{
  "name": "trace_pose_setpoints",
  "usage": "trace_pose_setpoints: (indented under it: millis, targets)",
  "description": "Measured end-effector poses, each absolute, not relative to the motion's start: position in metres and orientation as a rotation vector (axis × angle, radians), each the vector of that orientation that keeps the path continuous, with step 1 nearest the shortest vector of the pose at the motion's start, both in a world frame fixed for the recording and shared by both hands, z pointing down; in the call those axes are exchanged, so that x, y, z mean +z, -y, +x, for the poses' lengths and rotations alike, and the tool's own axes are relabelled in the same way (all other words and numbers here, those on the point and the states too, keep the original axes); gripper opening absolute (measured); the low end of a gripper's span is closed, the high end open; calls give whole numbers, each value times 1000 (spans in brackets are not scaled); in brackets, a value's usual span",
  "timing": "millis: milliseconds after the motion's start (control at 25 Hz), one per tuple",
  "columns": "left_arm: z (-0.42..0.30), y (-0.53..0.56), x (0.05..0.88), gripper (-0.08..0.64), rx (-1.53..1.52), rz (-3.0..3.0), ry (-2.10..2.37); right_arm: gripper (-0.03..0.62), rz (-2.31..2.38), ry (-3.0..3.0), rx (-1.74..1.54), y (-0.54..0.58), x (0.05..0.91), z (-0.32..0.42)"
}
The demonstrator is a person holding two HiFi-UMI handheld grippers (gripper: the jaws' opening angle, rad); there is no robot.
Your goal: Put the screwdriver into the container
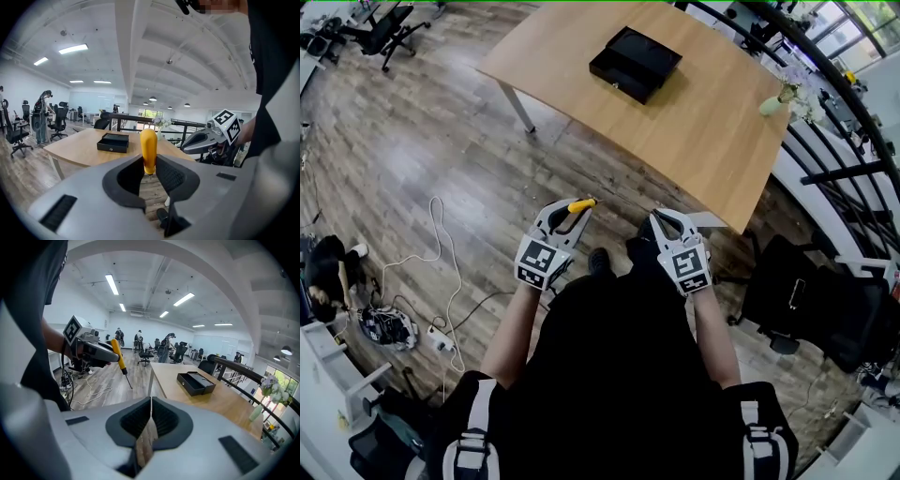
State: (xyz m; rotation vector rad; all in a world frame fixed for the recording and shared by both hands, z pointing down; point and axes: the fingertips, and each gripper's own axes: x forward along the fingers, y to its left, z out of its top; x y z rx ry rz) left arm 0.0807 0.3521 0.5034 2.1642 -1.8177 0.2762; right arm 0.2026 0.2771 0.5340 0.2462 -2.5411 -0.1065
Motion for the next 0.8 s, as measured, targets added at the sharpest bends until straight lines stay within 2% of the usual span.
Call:
trace_pose_setpoints:
  millis: [800]
  targets:
    - [48, -290, 502, 83, 313, 2088, 1873, 28, 161, 2571, -83, -209, 535, 158]
